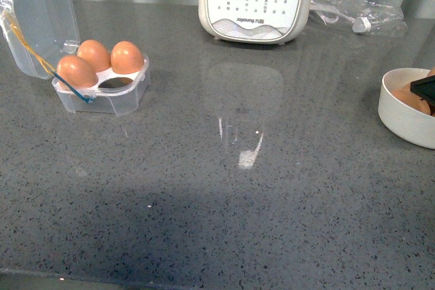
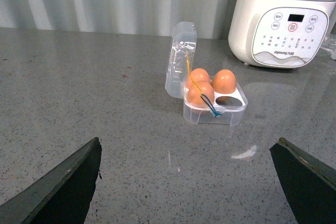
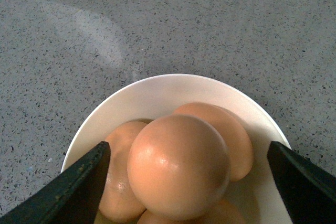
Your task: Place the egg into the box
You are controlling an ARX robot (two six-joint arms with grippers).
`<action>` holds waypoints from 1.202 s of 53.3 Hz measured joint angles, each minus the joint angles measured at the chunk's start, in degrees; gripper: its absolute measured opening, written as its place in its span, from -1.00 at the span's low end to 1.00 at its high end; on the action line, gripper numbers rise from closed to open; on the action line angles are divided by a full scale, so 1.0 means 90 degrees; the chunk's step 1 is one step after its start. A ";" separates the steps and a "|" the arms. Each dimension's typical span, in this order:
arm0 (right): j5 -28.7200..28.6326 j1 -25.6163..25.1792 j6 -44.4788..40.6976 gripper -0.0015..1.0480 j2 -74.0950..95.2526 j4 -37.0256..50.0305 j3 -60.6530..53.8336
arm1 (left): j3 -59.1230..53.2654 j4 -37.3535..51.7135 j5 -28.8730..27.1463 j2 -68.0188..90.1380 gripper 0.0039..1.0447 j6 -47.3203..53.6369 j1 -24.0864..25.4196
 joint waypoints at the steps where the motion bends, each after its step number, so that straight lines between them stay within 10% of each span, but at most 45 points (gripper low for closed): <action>1: 0.0019 0.0000 -0.0005 0.60 0.0000 0.0017 -0.0007 | 0.0000 0.0000 0.0000 0.0000 0.87 -0.0002 0.0000; 18: 0.0036 0.0000 -0.0100 -0.14 0.0000 0.0063 -0.0032 | 0.0000 0.0000 0.0000 0.0000 0.87 0.0000 0.0000; 64: 0.0136 0.1515 0.0282 -0.15 -0.0185 -0.0692 0.1926 | 0.0000 0.0000 0.0000 0.0000 0.87 0.0000 0.0000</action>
